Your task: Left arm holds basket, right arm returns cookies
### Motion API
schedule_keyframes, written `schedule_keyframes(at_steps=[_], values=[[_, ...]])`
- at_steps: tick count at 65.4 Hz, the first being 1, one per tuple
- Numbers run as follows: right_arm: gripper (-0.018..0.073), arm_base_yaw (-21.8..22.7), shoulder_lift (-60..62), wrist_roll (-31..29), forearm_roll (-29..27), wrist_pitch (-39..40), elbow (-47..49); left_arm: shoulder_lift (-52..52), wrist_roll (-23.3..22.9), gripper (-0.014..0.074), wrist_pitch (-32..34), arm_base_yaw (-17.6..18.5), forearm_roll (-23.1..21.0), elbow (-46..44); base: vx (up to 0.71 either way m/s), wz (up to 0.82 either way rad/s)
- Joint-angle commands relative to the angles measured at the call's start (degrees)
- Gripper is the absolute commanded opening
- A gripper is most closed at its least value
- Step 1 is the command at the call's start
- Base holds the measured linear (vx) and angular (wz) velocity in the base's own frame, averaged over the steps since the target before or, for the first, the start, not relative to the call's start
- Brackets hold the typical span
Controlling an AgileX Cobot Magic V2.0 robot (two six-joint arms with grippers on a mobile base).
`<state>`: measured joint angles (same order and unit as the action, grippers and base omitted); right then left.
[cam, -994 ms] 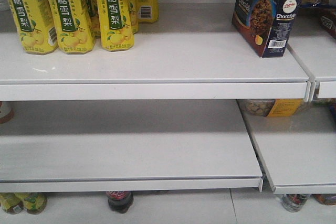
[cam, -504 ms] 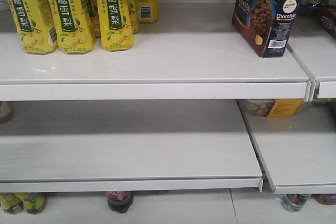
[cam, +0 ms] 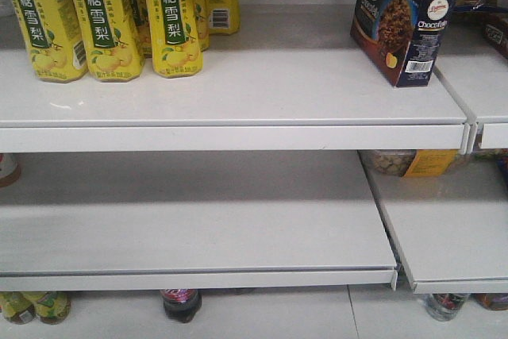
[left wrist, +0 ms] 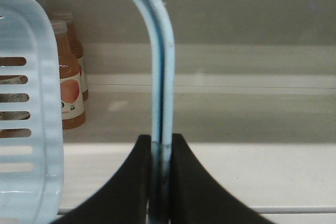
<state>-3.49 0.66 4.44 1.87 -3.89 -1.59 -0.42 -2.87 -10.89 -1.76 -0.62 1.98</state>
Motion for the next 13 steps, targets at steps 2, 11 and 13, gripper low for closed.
schedule_keyframes(at_steps=[2,11,13], values=[[-0.0011,0.09,0.70,0.07,0.57,4.41,-1.05,-1.00,1.14,-0.0003,5.53,-0.03,0.98,-1.76,0.00,0.00],[-0.0011,0.09,0.70,0.07,0.57,4.41,-1.05,-1.00,1.14,-0.0003,5.53,-0.03,0.98,-1.76,0.00,0.00],[-0.0011,0.09,0.70,0.07,0.57,4.41,-1.05,-1.00,1.14,-0.0003,5.53,-0.03,0.98,-1.76,0.00,0.00]])
